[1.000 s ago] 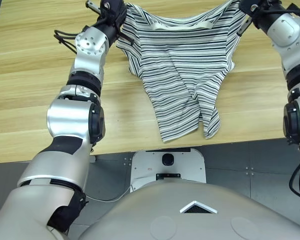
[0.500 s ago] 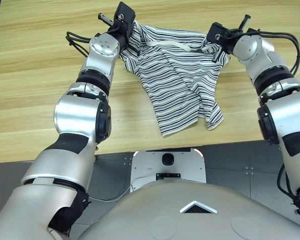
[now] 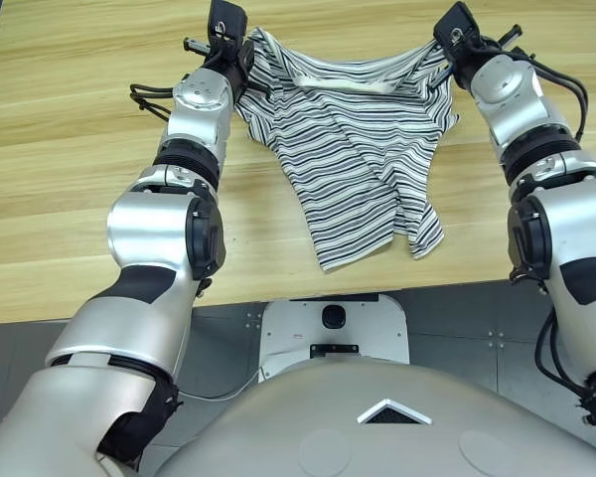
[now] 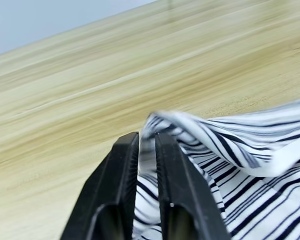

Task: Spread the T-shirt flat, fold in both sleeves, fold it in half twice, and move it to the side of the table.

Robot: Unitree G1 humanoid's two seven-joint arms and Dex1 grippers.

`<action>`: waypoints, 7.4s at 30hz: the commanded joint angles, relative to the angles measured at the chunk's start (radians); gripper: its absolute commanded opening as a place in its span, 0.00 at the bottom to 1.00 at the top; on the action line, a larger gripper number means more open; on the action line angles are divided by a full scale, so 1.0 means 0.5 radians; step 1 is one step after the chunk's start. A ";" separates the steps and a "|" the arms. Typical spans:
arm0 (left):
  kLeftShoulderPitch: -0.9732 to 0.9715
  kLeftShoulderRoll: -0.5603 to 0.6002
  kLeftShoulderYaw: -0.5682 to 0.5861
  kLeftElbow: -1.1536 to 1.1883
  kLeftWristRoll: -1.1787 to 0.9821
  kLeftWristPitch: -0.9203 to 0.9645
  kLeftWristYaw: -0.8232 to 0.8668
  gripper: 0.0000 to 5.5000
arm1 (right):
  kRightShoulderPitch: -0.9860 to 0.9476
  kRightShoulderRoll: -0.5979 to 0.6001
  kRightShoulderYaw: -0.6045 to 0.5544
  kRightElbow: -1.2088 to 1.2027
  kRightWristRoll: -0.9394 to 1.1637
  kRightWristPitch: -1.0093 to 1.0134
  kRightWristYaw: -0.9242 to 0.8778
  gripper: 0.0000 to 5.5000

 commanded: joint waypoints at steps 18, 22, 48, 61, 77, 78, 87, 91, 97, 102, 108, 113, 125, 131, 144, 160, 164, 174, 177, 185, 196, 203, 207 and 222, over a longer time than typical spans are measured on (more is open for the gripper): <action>0.302 -0.110 -0.229 -0.315 -0.009 -1.060 -0.864 0.26 | 0.028 -0.115 -0.008 -0.120 -0.014 -0.681 -0.292 0.28; 0.708 0.043 -0.475 -0.719 -0.104 -1.259 -1.644 0.26 | 0.308 -0.213 0.048 -0.266 0.102 -1.075 0.398 0.28; 1.478 0.249 -0.893 -1.740 -0.242 -0.504 -1.735 0.26 | 1.586 -0.925 0.216 -2.036 1.040 -0.200 2.559 0.28; 1.543 0.773 -1.329 -1.541 0.237 -0.771 -1.947 0.26 | 1.507 -1.007 0.431 -1.623 0.553 -0.573 2.331 0.28; 1.659 1.192 -1.498 -1.635 0.360 -0.845 -1.889 0.26 | 1.485 -1.544 0.519 -1.552 0.406 -0.544 2.497 0.28; 1.684 1.225 -1.503 -1.678 0.348 -0.837 -1.902 0.26 | 1.464 -1.554 0.480 -1.593 0.471 -0.498 2.520 0.28; 1.807 1.348 -1.529 -1.909 0.302 -0.784 -1.905 0.26 | 1.218 -1.247 0.023 -1.813 1.343 0.279 2.655 0.28; 1.856 1.383 -1.536 -1.976 0.292 -0.772 -1.897 0.26 | 1.180 -1.138 0.009 -1.786 1.364 0.331 2.620 0.28; 1.928 1.453 -1.539 -2.126 0.261 -0.754 -1.927 0.26 | 1.235 -0.927 0.121 -1.761 1.158 0.042 2.472 0.28; 1.805 1.481 -1.434 -2.339 0.174 -0.676 -1.920 0.26 | 1.072 -0.570 0.174 -1.543 0.899 -0.265 1.982 0.28; 1.924 1.559 -1.515 -2.444 0.129 -0.636 -2.072 0.26 | 0.897 -0.356 0.230 -1.287 0.729 -0.465 1.751 0.28; 2.013 1.592 -1.549 -2.574 0.027 -0.595 -2.161 0.26 | 0.813 -0.260 0.282 -1.110 0.588 -0.596 1.588 0.28; 1.584 1.347 -1.273 -2.741 -0.236 -0.388 -2.129 0.26 | 0.642 -0.068 0.362 -0.752 0.357 -0.716 1.273 0.28; 1.557 1.159 -1.245 -2.762 -0.226 -0.355 -2.058 0.26 | 0.418 0.075 0.373 -0.464 0.208 -0.517 0.870 0.28; 1.634 0.966 -1.202 -2.800 -0.272 -0.357 -1.981 0.26 | -0.019 0.080 0.589 -0.054 -0.297 -0.188 -0.135 0.28; 1.417 0.467 -0.507 -2.681 -0.363 -0.048 -0.941 0.26 | 0.111 0.070 -0.012 -0.154 0.178 -0.739 -0.392 0.28; 1.504 0.382 -0.036 -2.532 -0.317 0.056 -0.256 0.30 | 0.573 -0.040 -0.234 -0.384 0.456 -1.074 -0.250 0.34; 1.194 0.290 0.264 -1.261 -0.511 0.092 -0.031 0.50 | 1.172 0.071 -0.414 -1.077 0.728 -1.144 -0.232 0.45; 1.055 0.253 0.288 -1.025 -0.599 0.122 -0.166 0.52 | 1.180 0.109 -0.395 -1.085 0.715 -1.109 -0.233 0.45; 0.979 0.136 0.359 -0.990 -0.858 0.259 -0.403 0.52 | 1.205 0.141 -0.392 -1.128 0.694 -1.071 -0.260 0.45; 1.000 0.149 0.252 -0.800 -0.743 0.258 -0.402 0.52 | 1.212 0.162 -0.385 -1.176 0.695 -1.039 -0.257 0.45; 1.020 0.124 0.255 -0.810 -0.741 0.240 -0.383 0.32 | 1.210 0.172 -0.381 -1.148 0.682 -1.039 -0.269 0.45; 1.032 0.108 0.275 -0.832 -0.768 0.216 -0.394 0.18 | 1.210 0.170 -0.381 -1.142 0.677 -1.040 -0.278 0.45; 1.062 0.077 0.259 -1.069 -0.751 0.198 -0.347 0.02 | 1.198 0.182 -0.379 -1.090 0.642 -1.064 -0.311 0.45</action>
